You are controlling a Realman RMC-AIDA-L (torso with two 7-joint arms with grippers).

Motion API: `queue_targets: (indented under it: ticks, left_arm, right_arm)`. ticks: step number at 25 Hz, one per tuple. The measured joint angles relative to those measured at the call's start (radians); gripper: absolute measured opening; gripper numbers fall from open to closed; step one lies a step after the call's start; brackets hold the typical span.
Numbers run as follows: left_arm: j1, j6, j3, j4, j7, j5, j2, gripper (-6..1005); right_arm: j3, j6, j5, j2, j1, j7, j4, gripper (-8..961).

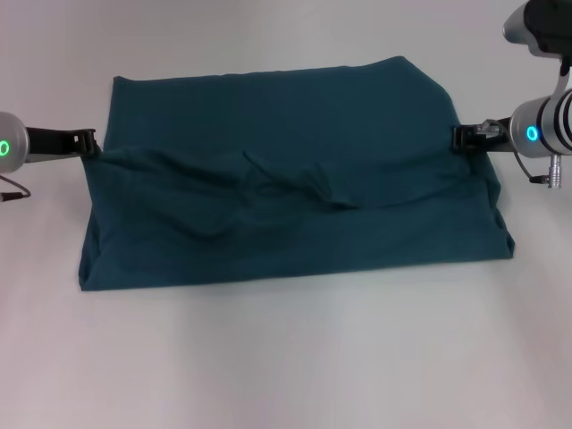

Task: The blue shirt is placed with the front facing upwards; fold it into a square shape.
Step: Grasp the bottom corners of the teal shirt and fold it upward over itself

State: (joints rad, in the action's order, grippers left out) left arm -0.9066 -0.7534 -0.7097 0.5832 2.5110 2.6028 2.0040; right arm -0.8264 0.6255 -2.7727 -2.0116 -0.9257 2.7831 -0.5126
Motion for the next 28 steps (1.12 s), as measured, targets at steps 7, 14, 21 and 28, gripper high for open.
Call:
queue_targets:
  ticks: [7,14,21,28]
  left_arm:
    - [0.001,0.019,-0.012,-0.006,0.0,0.003,0.001,3]
    - [0.005,0.021,-0.018,-0.007,0.0,0.003,0.001,3]
    - [0.007,0.03,-0.023,-0.011,-0.005,0.003,0.003,3]
    - [0.016,0.051,-0.021,0.009,-0.004,-0.002,0.011,3]
  right_arm:
    - [-0.011,-0.011,-0.001,0.002,0.011,0.003,0.011,31]
    - [-0.011,-0.022,-0.001,0.004,0.016,0.0,0.018,31]
    - [-0.011,-0.027,-0.001,0.003,0.015,-0.001,0.022,32]
    - [-0.013,-0.031,-0.001,0.003,0.01,0.002,0.023,32]
